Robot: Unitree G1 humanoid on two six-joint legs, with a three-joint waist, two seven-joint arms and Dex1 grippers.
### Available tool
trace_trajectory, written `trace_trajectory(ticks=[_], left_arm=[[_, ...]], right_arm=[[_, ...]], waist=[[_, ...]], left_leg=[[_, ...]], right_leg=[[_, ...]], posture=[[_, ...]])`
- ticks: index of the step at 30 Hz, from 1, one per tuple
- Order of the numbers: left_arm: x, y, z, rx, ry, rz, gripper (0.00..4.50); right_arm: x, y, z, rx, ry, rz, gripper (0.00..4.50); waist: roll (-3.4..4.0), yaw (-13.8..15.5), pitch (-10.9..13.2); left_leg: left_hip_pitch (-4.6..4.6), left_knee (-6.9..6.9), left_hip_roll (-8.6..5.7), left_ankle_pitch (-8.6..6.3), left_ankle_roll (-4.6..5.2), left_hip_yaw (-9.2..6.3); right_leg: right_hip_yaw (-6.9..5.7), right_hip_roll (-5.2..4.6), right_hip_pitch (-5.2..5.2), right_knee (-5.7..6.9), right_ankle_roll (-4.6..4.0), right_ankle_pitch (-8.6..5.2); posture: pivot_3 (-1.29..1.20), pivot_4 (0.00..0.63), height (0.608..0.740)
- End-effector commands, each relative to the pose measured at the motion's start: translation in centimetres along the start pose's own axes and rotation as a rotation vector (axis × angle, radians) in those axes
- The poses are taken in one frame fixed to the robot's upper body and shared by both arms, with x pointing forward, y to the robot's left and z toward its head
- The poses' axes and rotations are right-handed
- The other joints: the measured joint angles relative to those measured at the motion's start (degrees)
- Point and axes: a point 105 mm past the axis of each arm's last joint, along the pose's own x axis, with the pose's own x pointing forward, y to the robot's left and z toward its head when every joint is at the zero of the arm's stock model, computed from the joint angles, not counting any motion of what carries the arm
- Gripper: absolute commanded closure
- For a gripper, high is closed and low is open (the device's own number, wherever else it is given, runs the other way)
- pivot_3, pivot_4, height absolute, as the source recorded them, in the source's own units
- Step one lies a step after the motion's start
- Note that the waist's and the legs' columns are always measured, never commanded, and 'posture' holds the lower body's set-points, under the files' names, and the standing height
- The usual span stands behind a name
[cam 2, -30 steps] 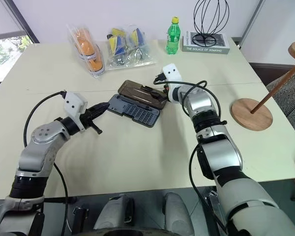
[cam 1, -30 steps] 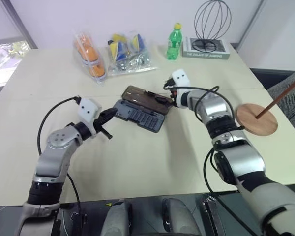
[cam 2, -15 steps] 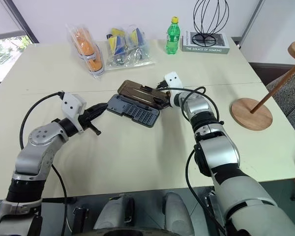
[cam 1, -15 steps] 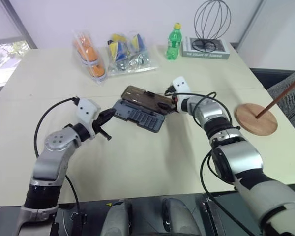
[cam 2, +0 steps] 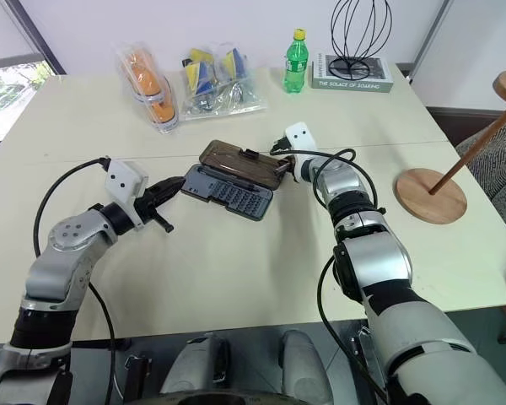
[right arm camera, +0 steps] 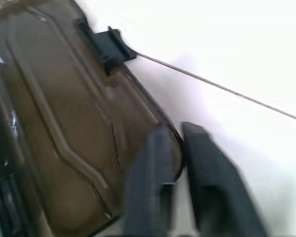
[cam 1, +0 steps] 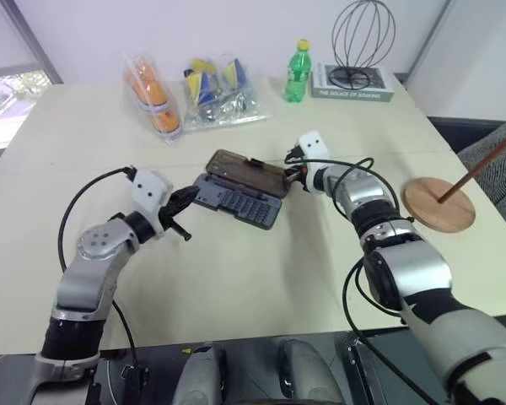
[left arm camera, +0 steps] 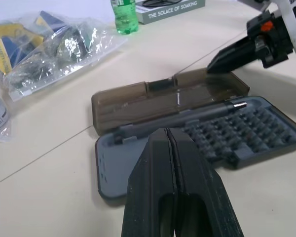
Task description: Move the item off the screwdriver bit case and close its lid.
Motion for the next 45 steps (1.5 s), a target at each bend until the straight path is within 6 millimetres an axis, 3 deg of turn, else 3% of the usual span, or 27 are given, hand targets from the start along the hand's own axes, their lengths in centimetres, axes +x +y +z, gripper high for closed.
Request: trace_trajectory(ticks=[1,12,22,29,35,38,43,45], left_arm=[[-0.2,0.1,1.2,0.026,-0.041,0.015,4.5],[0.1,0.5,1.2,0.029,-0.044,0.023,4.5],[0.0,0.3,1.0,0.023,-0.047,0.03,4.5],[0.0,0.2,0.9,0.019,-0.046,0.032,4.5],[0.0,0.1,0.8,0.021,-0.043,0.029,4.5],[0.0,0.0,0.8,0.02,-0.041,0.027,4.5],[0.0,-0.1,0.8,0.021,-0.04,0.024,4.5],[0.1,-0.1,0.7,0.02,-0.039,0.022,4.5]], right_arm=[[0.2,0.7,0.5,-0.052,-0.009,0.032,4.46],[-0.6,1.9,0.1,-0.254,-0.007,0.152,4.46],[-3.2,6.2,0.3,-0.475,-0.045,0.426,4.46],[-3.1,5.8,0.7,-0.443,-0.02,0.373,4.46],[-2.2,5.0,2.4,-0.261,-0.024,0.287,4.46],[-2.3,5.3,3.7,-0.186,-0.048,0.292,3.72],[-2.5,5.3,5.6,-0.139,-0.092,0.24,1.21],[-2.5,5.5,5.6,-0.123,-0.088,0.222,1.21]], waist=[[0.0,-0.6,0.0],[0.0,-0.79,0.0],[0.0,-0.85,0.0],[0.0,-0.52,0.0],[0.0,-0.53,0.0],[0.0,-0.56,0.0],[0.0,-0.55,0.0],[0.0,-0.54,0.0]], left_leg=[[0.01,0.0,0.0,0.02,-0.03,-0.01],[0.02,-0.05,0.0,0.02,-0.04,-0.02],[0.04,-0.06,0.01,0.02,-0.03,-0.02],[0.04,-0.04,0.0,0.02,-0.03,-0.02],[0.03,-0.04,-0.03,0.02,-0.04,-0.02],[0.03,-0.04,-0.03,0.02,-0.04,-0.02],[0.02,-0.04,-0.03,0.02,-0.04,-0.02],[0.02,-0.04,-0.03,0.02,-0.04,-0.02]], right_leg=[[0.0,0.0,0.0,0.03,0.0,0.0],[0.01,0.0,0.0,0.01,0.0,0.0],[0.01,0.01,0.0,0.01,0.0,0.0],[0.0,0.0,0.0,0.03,0.0,0.0],[0.0,-0.04,0.0,0.03,0.0,0.0],[0.0,-0.04,0.0,0.02,0.0,0.0],[-0.01,-0.05,0.0,0.02,0.0,0.0],[-0.01,-0.05,0.0,0.02,0.0,0.0]], posture=[[0.0,0.15,0.74],[0.0,0.15,0.74],[0.0,0.15,0.74],[0.0,0.15,0.74],[0.0,0.15,0.74],[0.0,0.15,0.74],[0.0,0.15,0.74],[0.0,0.15,0.74]])
